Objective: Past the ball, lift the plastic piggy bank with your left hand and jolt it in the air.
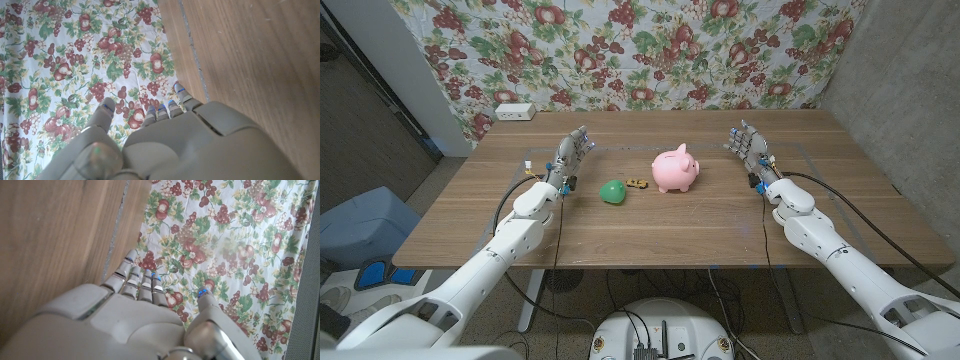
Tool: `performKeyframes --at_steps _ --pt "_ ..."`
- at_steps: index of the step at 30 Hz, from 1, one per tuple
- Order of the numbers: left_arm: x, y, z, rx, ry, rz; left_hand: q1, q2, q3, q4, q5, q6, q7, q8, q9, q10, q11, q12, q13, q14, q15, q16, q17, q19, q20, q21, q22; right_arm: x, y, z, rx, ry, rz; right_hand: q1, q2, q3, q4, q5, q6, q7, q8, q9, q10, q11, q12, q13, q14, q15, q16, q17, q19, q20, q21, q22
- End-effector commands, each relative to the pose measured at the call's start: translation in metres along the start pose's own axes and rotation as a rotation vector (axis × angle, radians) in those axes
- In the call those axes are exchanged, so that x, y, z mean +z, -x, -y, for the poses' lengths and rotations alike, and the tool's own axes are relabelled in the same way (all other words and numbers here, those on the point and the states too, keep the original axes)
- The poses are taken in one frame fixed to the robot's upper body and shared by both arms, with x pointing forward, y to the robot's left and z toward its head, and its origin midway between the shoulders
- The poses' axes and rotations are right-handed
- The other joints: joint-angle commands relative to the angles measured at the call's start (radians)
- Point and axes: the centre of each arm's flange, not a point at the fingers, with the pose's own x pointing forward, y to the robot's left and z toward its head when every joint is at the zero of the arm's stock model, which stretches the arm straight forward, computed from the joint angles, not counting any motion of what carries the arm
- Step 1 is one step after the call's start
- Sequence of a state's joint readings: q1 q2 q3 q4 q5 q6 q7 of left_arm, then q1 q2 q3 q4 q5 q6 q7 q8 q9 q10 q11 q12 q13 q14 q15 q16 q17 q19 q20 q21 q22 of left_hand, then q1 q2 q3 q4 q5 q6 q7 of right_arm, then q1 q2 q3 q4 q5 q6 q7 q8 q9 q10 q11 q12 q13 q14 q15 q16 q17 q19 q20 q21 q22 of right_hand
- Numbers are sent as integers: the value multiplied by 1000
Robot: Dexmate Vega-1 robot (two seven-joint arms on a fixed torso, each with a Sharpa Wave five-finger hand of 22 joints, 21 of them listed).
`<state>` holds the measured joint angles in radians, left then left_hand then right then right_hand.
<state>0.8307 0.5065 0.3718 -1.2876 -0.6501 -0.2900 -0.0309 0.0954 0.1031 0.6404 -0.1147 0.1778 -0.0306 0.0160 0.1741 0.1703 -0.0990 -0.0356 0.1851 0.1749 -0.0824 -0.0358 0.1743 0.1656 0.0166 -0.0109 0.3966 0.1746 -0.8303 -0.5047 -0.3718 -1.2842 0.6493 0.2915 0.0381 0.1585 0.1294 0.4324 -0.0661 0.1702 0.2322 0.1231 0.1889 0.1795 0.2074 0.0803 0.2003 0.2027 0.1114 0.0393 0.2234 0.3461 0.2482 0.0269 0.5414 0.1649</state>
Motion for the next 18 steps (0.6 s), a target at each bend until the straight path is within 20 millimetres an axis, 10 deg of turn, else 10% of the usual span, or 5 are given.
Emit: performKeyframes --at_steps 1,18 --pt "1 -6 1 -6 -2 0 3 38 6 -1 6 -9 0 6 1 -5 0 5 2 -10 -1 4 3 10 0 3 1 -2 -4 1 2 -2 -3 13 14 7 0 6 9 0 6 4 5 1 3 5 8 -2 6 1 5 -1 4 2" --pt "9 -8 1 20 -90 13 6 1 -10 -29 -1 0 -27 9 2 4 -1 7 2 14 27 10 2 38 32 -5 1 -8 6 -1 10 -10 -11 12 15 6 -1 6 10 -1 5 4 5 1 3 4 9 0 8 -1 9 0 -6 2"
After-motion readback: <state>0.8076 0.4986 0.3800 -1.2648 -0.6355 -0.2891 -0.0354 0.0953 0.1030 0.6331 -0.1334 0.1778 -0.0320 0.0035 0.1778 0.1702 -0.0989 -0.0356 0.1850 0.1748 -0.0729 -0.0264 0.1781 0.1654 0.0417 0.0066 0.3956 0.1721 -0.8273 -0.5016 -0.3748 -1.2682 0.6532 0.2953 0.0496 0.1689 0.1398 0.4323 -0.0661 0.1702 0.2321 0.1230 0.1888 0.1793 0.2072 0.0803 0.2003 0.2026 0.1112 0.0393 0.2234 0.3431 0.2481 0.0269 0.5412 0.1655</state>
